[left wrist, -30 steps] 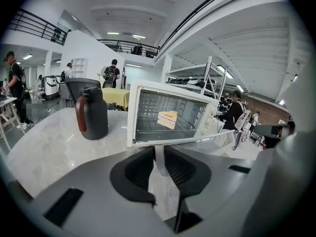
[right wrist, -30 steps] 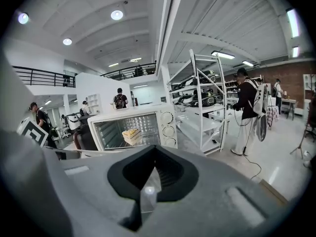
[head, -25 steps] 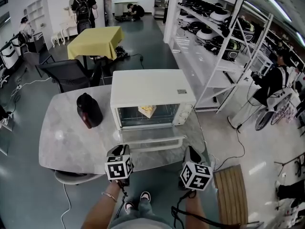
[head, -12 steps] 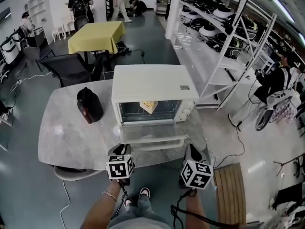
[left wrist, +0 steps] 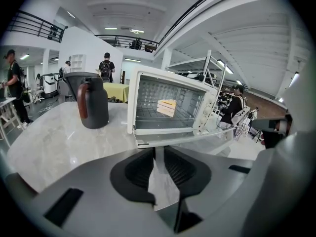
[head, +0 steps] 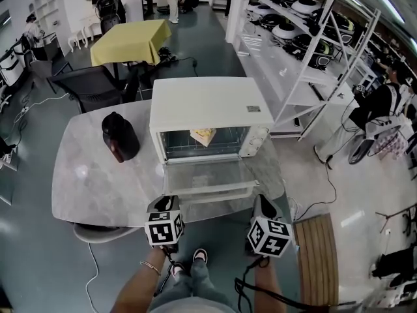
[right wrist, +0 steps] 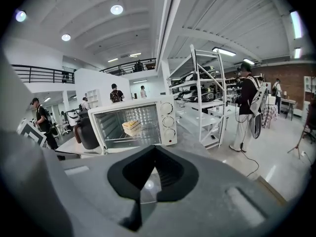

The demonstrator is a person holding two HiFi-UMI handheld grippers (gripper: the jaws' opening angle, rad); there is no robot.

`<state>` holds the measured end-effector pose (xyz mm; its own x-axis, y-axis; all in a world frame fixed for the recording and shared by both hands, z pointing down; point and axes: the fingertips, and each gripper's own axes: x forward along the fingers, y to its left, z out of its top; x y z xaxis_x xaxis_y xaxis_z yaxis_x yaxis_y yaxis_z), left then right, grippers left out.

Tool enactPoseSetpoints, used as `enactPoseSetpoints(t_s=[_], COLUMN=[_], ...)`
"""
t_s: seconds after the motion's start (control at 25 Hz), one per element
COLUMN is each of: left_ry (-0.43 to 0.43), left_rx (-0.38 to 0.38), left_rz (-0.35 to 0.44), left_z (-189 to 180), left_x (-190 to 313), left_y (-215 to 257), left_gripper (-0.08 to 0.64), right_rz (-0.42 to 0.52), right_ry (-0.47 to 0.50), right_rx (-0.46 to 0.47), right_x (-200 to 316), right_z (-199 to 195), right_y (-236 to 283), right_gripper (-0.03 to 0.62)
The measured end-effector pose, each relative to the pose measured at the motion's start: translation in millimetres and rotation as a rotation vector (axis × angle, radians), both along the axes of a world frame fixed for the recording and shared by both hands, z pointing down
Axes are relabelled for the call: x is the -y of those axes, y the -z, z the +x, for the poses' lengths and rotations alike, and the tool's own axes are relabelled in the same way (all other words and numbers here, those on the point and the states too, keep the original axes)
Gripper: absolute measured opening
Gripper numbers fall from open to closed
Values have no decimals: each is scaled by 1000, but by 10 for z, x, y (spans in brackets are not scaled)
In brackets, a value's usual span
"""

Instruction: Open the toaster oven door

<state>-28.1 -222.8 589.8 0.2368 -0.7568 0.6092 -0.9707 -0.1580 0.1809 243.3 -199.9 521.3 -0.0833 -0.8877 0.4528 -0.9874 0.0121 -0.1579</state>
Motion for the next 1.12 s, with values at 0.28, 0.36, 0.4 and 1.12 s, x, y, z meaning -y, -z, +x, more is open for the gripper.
enactPoseSetpoints(t_s=[0.28,0.36,0.4,1.12], left_ry=[1,3,4,12], left_rx=[0,1,1,-4], left_rz=[-4,-5,-5,-60], left_z=[9,10,10,29], left_x=[-48,-54,-61,-237], left_y=[-79,-104,-118,-427], left_gripper=[67,67,67,66], right_rz=[-20,-26,-29,-75], right_ry=[-13,-15,-16,-21], right_rx=[14,17,18,26], right_x=[-23,-21,-23,-83], right_z=[27,29,28,25], right_y=[-149,-188,-210,-450], right_gripper=[5,5,5,5])
